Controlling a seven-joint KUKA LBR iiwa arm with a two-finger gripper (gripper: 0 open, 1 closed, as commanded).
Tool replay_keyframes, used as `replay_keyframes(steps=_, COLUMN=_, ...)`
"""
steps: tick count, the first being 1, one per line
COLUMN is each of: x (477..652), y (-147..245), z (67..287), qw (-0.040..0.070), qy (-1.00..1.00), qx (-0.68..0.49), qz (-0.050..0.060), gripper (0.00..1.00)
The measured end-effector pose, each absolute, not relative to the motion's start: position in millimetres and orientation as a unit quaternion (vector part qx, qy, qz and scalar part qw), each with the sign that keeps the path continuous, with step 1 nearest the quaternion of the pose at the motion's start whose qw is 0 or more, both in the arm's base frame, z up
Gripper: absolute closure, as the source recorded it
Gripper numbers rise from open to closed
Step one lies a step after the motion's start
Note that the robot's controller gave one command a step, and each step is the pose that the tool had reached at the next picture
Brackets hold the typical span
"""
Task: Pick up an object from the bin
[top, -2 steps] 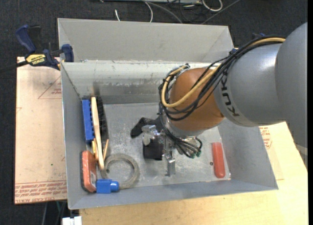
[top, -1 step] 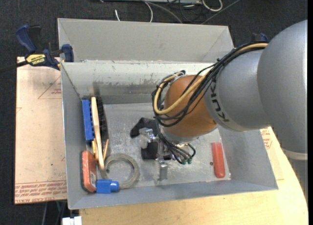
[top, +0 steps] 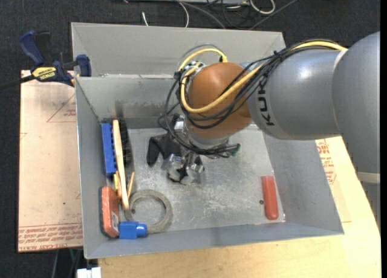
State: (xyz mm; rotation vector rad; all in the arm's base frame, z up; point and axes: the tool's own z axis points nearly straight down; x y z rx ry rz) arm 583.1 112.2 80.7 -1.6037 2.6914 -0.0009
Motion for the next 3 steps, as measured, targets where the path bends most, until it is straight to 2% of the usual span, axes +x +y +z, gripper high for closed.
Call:
replay_keyframes(steps=1, x=589.2, y=113.9, z=80.8, qw=0.005, qy=0.856, qx=-0.517, qz=0.0, gripper=1.0)
replay_keyframes(steps=2, x=587.0, y=112.9, z=142.0, qw=0.004, qy=0.864, qx=-0.503, qz=0.001, gripper=1.0)
replay_keyframes(steps=3, x=586.2, y=116.8, z=116.2, qw=0.007, qy=0.861, qx=-0.508, qz=0.001, gripper=1.0)
